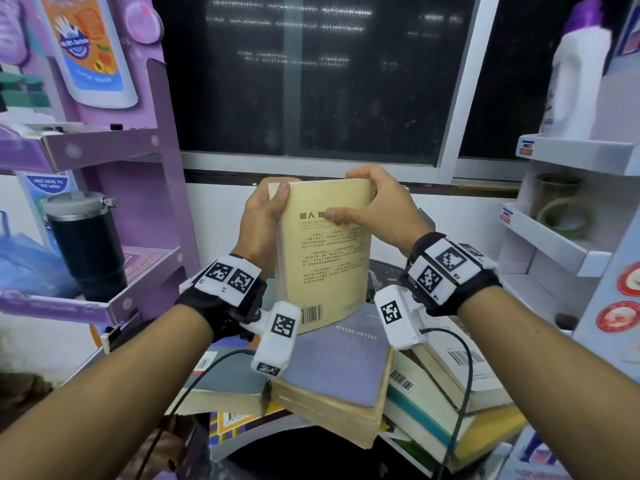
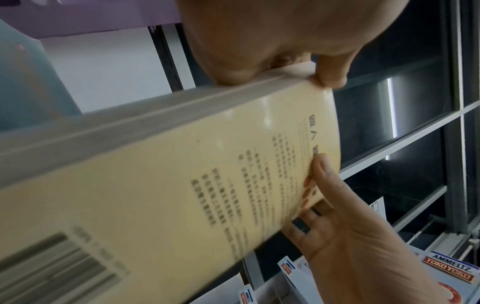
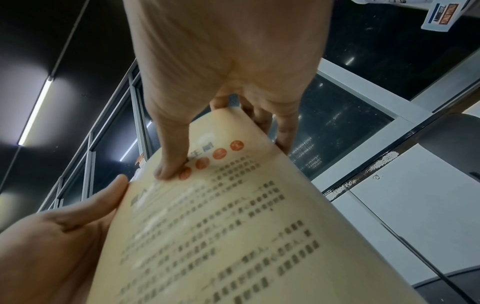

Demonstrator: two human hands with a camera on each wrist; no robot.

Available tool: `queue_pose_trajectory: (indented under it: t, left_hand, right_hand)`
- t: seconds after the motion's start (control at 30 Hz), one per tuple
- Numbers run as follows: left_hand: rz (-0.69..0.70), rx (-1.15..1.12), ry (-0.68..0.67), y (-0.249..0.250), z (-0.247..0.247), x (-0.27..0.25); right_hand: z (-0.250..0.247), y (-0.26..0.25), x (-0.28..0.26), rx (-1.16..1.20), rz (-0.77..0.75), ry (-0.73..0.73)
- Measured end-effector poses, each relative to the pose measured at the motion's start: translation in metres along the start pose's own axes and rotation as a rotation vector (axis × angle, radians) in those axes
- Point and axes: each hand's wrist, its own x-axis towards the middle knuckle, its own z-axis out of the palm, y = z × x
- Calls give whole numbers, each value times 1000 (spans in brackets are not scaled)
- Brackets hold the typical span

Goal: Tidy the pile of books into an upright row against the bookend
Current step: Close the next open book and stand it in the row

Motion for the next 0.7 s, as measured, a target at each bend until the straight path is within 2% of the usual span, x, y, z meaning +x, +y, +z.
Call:
queue_pose_trajectory:
  t: [0.13,0.27,0.4,0.6,0.7]
  left_hand:
    - [2,-23,-19,0,-1,0]
    - [19,74,-58,-2,-2,4]
    - [17,149,-40,-6,-5,4]
    - [-22,239,-33,-14,-12,7]
    - [-77,269,-94,-13,-16,14]
  right_hand:
    - [-4,-2,-5,-9,-26,24]
    - [-3,-3,-9,-100,-67,93]
    - [0,-5,-10,-166,-93,133]
    - [-5,-14,-4,-206,-51,65]
    - [-11,-16,-2,-219,-31,18]
